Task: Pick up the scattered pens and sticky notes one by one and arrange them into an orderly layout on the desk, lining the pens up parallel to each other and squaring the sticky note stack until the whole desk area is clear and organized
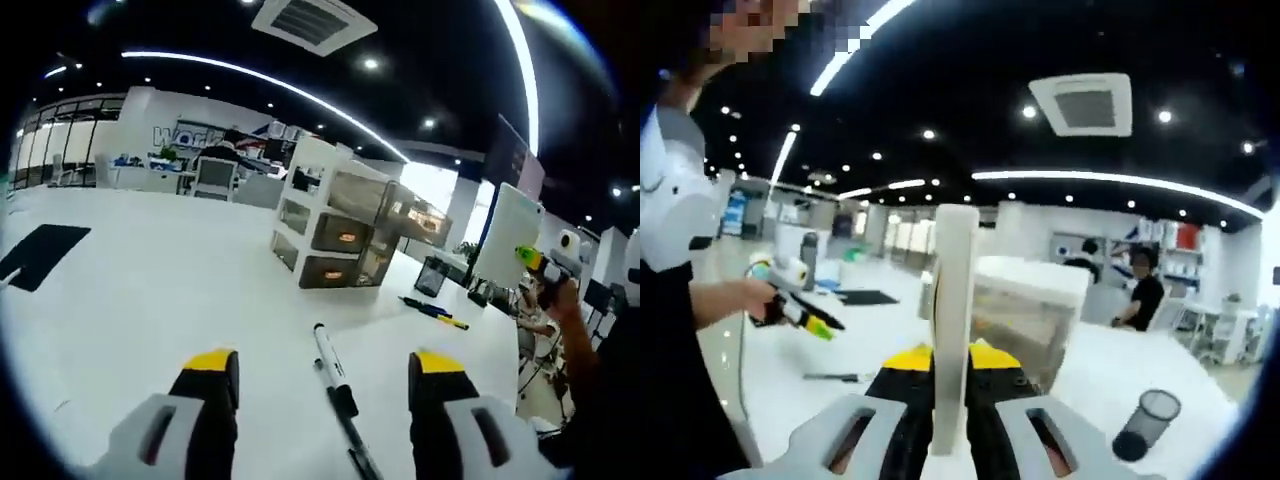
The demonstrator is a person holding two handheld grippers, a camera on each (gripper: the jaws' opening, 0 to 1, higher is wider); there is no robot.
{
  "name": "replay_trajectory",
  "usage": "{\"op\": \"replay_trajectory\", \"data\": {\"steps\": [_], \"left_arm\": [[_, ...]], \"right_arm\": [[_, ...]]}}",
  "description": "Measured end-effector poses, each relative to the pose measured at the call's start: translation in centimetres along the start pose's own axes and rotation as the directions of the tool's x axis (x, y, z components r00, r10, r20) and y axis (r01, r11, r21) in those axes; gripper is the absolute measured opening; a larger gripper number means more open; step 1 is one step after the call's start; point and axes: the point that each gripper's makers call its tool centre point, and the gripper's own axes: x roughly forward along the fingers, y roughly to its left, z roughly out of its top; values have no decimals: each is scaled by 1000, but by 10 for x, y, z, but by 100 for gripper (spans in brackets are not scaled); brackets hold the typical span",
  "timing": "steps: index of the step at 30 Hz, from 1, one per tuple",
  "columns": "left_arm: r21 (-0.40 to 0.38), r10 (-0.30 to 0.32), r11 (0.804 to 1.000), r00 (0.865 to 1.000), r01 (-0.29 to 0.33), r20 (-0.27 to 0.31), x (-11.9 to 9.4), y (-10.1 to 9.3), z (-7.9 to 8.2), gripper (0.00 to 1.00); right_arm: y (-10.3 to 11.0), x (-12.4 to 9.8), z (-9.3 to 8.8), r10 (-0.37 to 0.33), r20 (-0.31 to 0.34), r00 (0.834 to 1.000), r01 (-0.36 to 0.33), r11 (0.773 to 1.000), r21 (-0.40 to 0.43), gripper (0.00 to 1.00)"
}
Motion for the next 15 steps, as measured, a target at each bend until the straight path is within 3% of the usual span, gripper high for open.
{"op": "replay_trajectory", "data": {"steps": [3, 7, 11, 15], "left_arm": [[22, -2, 1000, 1000, 2, 16, -3, -6, 4, 67], [34, 9, 999, 1000, -8, -19, -5, -6, -5, 67], [25, 21, 1000, 999, -20, -43, -7, -2, -17, 67], [12, 19, 1000, 998, -19, -62, -6, -2, -22, 66]], "right_arm": [[-10, 6, 11, -24, 13, 1000, 25, 999, -48, 9], [-20, 13, 21, -53, 46, 998, 57, 995, -80, 9], [-28, 21, 31, -67, 35, 997, 71, 989, -133, 9], [-34, 29, 48, -67, 23, 997, 71, 943, -326, 9]]}}
